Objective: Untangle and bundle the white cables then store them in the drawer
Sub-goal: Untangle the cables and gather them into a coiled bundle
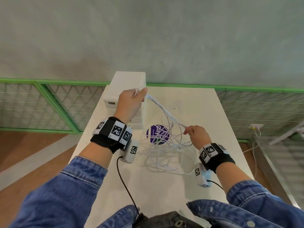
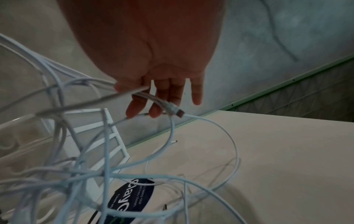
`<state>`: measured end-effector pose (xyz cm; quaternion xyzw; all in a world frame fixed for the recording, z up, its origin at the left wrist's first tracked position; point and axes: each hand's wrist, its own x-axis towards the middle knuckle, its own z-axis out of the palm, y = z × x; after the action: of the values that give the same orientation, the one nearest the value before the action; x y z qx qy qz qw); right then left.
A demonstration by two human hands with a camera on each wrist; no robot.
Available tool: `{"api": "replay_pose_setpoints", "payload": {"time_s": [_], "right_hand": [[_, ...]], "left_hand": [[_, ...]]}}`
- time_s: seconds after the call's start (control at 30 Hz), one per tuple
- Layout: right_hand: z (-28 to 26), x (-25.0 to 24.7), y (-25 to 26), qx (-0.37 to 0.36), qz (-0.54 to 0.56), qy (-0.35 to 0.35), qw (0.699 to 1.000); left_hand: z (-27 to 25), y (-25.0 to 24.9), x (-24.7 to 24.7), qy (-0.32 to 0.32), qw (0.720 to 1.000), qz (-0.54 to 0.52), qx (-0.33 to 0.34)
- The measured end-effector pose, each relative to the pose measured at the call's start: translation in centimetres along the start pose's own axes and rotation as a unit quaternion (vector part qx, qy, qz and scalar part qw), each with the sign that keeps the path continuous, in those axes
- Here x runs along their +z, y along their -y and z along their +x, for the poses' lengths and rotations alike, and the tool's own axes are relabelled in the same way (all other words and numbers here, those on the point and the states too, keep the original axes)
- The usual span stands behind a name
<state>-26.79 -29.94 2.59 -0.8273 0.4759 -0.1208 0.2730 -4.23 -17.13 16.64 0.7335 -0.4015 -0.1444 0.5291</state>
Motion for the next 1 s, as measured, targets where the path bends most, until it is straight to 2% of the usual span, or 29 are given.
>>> {"api": "replay_pose_setpoints", "payload": {"time_s": [0.13,0.23,0.33,0.4,0.43,0.5,0.57,0.63,0.7,0.8,0.83,0.9,0.93,1.0], "right_hand": [[-0.1,0.1,-1.5,0.044,-0.023,-0.011,0.999],[-0.2,0.5,-2.1,0.085,0.016,-0.004,0.996],[0.1,0.4,-1.4,0.13,-0.019,0.015,0.991],[0.1,-0.4,0.3,0.135,-0.033,-0.044,0.989],[0.0,-1.0,1.4,0.12,0.002,-0.086,0.989],[-0.6,-2.4,4.4,0.028,0.143,-0.13,0.981],[-1.5,-3.4,7.8,-0.095,0.247,-0.09,0.96],[-1.9,-3.5,10.4,-0.178,0.281,-0.02,0.943],[-1.9,-3.1,11.2,-0.193,0.309,0.019,0.931],[-1.7,-2.8,9.6,-0.14,0.337,0.034,0.93],[-1.7,-2.7,8.9,-0.123,0.324,0.031,0.938],[-1.5,-3.0,8.2,-0.111,0.288,-0.006,0.951],[-1.2,-3.1,8.0,-0.111,0.279,-0.032,0.953],[-0.7,-3.6,8.2,-0.123,0.277,-0.075,0.95]], "left_hand": [[0.1,0.0,-0.5,-0.044,0.997,-0.06,-0.017],[-0.1,-0.1,-0.5,-0.058,0.996,-0.072,-0.017],[-0.7,-0.4,0.1,-0.017,0.999,-0.04,-0.003],[-1.4,-0.9,0.7,0.037,0.999,0.027,0.026],[-1.7,-1.1,1.1,0.055,0.996,0.052,0.04],[-1.9,-1.3,1.8,0.068,0.994,0.072,0.054],[-1.9,-1.5,2.5,0.076,0.993,0.072,0.062],[-1.9,-1.9,3.1,0.088,0.991,0.071,0.073],[-1.8,-2.4,3.1,0.092,0.989,0.074,0.085],[-1.4,-2.4,2.0,0.103,0.985,0.11,0.082],[-1.3,-2.1,1.5,0.129,0.982,0.125,0.057],[-1.5,-1.2,1.0,0.22,0.965,0.136,-0.035],[-1.9,-0.8,1.0,0.275,0.949,0.135,-0.079],[-2.9,-0.5,1.4,0.365,0.915,0.112,-0.128]]}}
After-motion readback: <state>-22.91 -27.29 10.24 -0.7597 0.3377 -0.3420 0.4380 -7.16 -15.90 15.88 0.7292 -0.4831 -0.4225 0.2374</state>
